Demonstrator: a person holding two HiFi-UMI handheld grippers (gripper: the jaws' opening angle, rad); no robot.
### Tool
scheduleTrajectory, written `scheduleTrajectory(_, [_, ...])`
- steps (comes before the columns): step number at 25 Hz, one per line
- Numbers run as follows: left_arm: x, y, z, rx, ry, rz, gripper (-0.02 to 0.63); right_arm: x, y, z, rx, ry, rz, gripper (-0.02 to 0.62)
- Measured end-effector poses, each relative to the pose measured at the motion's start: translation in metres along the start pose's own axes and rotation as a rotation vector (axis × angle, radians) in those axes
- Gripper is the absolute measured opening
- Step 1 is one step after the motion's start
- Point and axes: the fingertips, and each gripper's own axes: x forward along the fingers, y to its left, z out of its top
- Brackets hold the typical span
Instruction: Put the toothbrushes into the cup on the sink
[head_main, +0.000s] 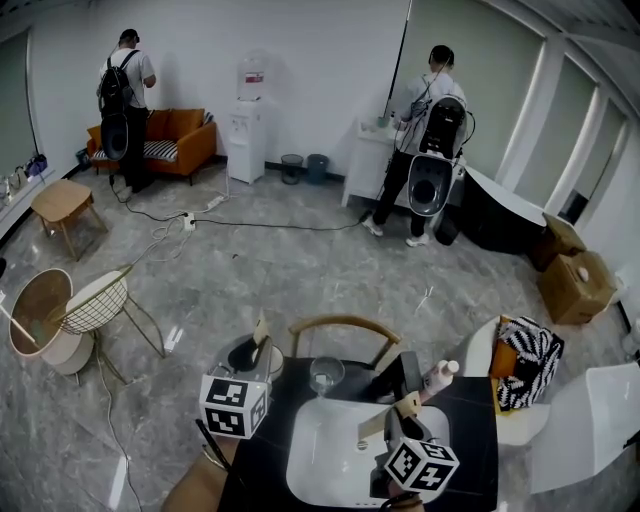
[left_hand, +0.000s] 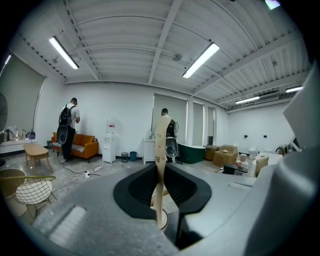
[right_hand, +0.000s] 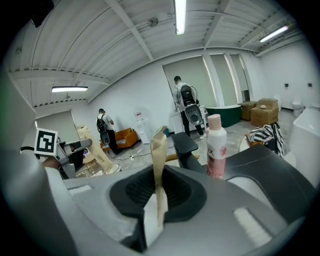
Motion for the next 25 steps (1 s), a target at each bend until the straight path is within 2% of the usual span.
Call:
scheduleTrajectory(10, [0.017, 0.011, -0.025, -0.020, 0.047, 0.029, 0.054, 0.009, -0.007, -0.003, 0.007, 0.024, -0.004, 0.035])
scheduleTrajectory(25, [0.030, 0.025, -0.058, -0.116, 0.068, 0.050, 0.054, 0.022, -0.009, -0.014, 0.010, 0.071, -0.008, 0.035])
